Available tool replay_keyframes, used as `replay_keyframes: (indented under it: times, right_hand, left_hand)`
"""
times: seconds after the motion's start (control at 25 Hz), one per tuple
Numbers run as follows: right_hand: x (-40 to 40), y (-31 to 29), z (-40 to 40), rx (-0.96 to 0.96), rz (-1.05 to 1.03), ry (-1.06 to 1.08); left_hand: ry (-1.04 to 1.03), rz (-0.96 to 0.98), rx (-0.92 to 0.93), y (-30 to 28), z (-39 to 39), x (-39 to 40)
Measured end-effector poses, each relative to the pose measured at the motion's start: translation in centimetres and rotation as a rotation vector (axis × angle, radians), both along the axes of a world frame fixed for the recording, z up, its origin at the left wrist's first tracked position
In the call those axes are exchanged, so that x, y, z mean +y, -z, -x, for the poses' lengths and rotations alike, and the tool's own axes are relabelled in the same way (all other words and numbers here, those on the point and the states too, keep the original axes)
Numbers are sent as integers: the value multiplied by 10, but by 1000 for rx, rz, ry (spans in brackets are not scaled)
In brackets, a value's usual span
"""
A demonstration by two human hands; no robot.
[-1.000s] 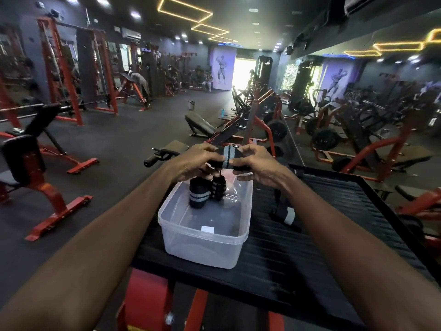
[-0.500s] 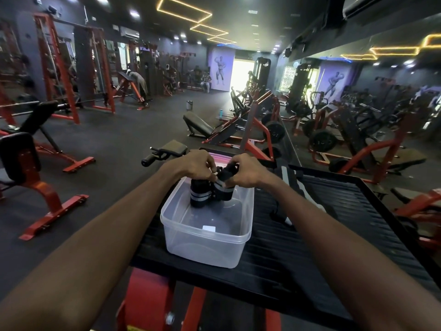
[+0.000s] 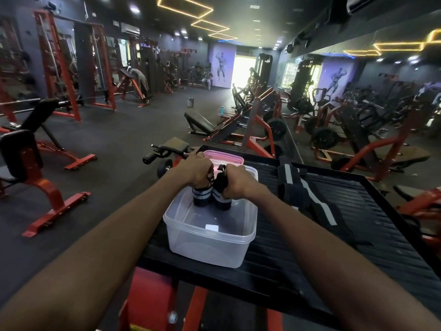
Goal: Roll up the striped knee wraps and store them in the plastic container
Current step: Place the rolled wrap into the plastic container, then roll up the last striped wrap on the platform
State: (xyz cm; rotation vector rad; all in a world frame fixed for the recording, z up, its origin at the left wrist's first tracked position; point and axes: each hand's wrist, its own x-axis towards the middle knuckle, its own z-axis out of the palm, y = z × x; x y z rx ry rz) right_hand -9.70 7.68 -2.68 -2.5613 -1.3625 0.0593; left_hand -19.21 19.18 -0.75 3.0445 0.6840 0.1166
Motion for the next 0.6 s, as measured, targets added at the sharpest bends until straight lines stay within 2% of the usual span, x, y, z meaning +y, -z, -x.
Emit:
replay_keyframes:
  times: [0.4,0.6]
  right_hand:
    - [12,9,11,34,-153,73]
    - [14,7,7,143,-147,83]
  left_hand:
    - [45,-117,62,8,-11,12]
    - [77,-145,108,11,-12,15]
